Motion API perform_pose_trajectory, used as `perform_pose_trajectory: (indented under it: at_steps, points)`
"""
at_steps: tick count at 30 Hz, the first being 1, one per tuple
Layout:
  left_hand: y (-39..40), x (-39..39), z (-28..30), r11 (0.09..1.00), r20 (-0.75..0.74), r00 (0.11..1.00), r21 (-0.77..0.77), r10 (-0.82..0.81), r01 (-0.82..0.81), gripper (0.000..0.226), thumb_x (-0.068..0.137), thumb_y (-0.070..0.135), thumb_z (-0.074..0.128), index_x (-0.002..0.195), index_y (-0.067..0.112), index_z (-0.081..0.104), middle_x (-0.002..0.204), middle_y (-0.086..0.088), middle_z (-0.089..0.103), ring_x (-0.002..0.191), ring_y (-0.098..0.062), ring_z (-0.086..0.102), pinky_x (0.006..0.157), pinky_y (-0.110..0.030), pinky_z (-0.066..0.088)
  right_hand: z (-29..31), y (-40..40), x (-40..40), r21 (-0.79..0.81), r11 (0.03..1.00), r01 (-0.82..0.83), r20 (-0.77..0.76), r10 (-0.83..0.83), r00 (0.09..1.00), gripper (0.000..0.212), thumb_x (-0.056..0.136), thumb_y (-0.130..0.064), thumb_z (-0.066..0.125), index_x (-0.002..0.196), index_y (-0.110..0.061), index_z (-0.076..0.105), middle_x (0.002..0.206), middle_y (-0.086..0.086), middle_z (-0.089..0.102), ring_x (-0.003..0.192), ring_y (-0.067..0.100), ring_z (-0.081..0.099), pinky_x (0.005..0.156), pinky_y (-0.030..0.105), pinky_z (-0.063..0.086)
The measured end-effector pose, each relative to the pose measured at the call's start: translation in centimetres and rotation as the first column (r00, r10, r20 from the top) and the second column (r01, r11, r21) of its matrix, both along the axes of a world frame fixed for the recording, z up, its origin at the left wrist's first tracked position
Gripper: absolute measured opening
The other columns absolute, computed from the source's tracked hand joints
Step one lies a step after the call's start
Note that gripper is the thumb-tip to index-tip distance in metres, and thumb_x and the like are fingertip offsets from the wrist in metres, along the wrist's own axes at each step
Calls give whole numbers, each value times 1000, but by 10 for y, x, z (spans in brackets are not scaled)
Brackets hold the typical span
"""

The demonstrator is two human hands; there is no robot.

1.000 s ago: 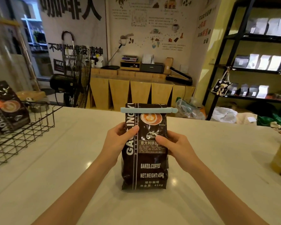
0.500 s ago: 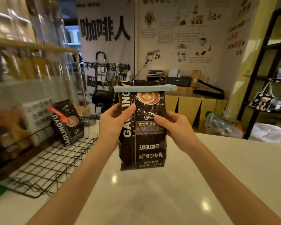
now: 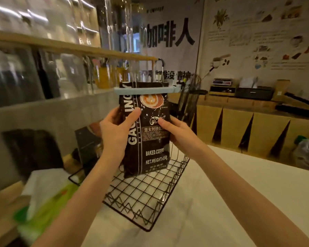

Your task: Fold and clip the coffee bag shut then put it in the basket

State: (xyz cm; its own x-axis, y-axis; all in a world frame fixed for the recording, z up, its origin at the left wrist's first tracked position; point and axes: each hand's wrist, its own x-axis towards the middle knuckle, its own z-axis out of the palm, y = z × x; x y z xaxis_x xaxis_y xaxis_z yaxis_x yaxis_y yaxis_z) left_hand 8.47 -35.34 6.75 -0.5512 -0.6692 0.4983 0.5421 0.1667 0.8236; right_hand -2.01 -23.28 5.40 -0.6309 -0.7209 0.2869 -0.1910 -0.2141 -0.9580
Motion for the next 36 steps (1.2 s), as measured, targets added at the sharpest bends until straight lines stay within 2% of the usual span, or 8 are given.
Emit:
perform_pose_trajectory:
  at_steps: [7,10,13,19,23,28,33,36]
  points:
    - [-56,13,-43,967,89,963,-25,255,-254,25,71,26,72,93,32,61,91,11,68,84,-3,67,69,-23,56,-29,-80,-2,201,979,-32,13,30,999,54,82,-39,60,132,-29,44,128,-6,56,113,13,54,94,35,46]
    - [-65,15,-60,949,114,943,17,312,-316,29,71,26,73,96,32,58,90,16,65,82,2,65,68,-18,54,-36,-101,1,238,970,-52,67,37,997,49,85,-33,59,130,-17,46,109,-11,53,105,10,50,85,28,44]
    - [-69,16,-70,932,144,924,17,355,-361,34,70,25,74,95,36,51,88,22,58,83,5,59,69,-18,49,-44,-116,2,271,958,-92,155,51,987,22,84,-34,59,102,-21,60,92,-11,63,100,11,59,82,26,45]
    - [-75,18,-75,919,198,902,17,383,-394,46,70,23,75,104,32,45,88,24,53,85,4,55,73,-19,48,-52,-131,2,229,965,-126,243,69,968,33,84,-25,59,114,-10,57,101,-1,65,98,14,59,78,24,46]
    - [-78,18,-80,927,247,901,33,356,-375,48,70,22,74,108,27,46,97,12,57,94,-9,58,78,-28,50,-60,-135,-3,250,955,-161,273,90,958,45,81,-27,61,122,-10,52,120,7,61,115,20,54,103,38,39]
    - [-75,17,-83,926,254,908,95,333,-366,51,71,24,73,114,25,45,100,12,55,97,-11,56,76,-28,48,-62,-136,-4,279,943,-179,238,113,965,53,80,-31,62,127,-12,48,129,7,56,121,21,49,109,42,33]
    - [-72,20,-81,928,277,892,7,357,-373,66,70,26,74,126,23,39,111,10,52,103,-9,53,79,-26,47,-61,-129,-5,324,933,-156,146,114,983,33,84,-28,58,115,-19,52,107,-6,60,108,14,53,88,25,41]
    - [-66,22,-80,905,244,873,-63,423,-421,70,71,22,73,130,21,35,119,8,50,109,-8,49,86,-23,45,-59,-126,-1,335,932,-135,101,107,989,38,85,-28,58,120,-18,49,117,-1,58,109,15,53,82,22,41]
